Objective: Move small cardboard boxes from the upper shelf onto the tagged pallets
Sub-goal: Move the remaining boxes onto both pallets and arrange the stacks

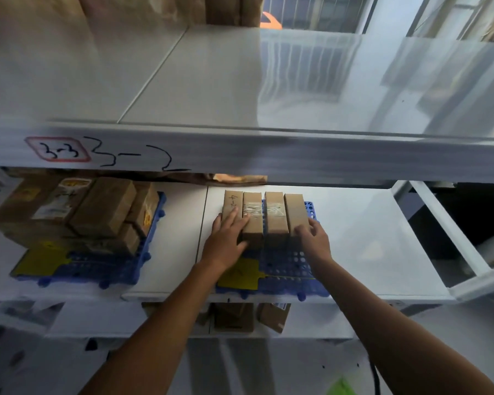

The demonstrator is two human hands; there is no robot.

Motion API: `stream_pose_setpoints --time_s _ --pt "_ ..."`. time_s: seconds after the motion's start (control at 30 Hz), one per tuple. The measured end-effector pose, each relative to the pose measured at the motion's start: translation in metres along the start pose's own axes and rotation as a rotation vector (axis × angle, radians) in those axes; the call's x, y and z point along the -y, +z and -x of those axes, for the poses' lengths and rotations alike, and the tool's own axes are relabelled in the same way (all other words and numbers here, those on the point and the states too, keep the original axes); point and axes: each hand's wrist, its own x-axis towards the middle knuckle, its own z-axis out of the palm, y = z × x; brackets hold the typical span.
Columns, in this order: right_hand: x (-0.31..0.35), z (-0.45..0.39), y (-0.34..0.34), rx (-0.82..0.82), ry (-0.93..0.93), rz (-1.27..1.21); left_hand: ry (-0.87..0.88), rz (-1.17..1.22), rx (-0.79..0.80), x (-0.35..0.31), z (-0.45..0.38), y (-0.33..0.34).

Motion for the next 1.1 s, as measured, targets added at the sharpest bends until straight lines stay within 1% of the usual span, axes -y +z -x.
stream_pose_setpoints --time_s 0.1,0.23,0.43,0.5,0.6,0.7,0.77,0.87,0.93,1.0,1.1 --pt "0.0 0.005 0.004 0.043 -0.005 -0.003 0.008 -0.012 0.002 0.003 0.0 0.0" --pt "0.002 0.011 0.005 0.056 0.01 -0.006 0.009 0.017 0.018 0.01 -0.002 -0.001" --pt "0.01 0.013 0.002 0.092 0.012 0.126 0.005 0.036 0.016 0.011 0.0 -0.004" --pt "0.016 0.016 0.0 0.085 0.005 0.211 0.015 0.009 -0.009 0.011 0.001 -0.009" --pt "0.032 0.024 -0.005 0.05 -0.027 0.406 0.029 0.011 -0.054 0.006 0.005 -0.022" --pt "0.056 0.042 -0.009 0.045 -0.125 0.558 0.019 0.002 -0.057 0.0 0.008 -0.044" --pt "0.076 0.06 -0.012 0.043 -0.191 0.636 0.065 -0.026 -0.069 -0.003 0.015 -0.064" --pt "0.104 0.095 -0.014 0.039 -0.276 0.723 0.096 0.068 -0.169 -0.007 0.038 -0.095" --pt "0.126 0.126 -0.012 0.035 -0.338 0.729 0.138 0.083 -0.23 -0.013 0.064 -0.123" --pt "0.145 0.161 -0.006 0.036 -0.385 0.692 0.198 0.085 -0.277 -0.018 0.097 -0.152" --pt "0.172 0.221 0.012 0.065 -0.482 0.613 0.272 0.046 -0.413 -0.016 0.156 -0.2"
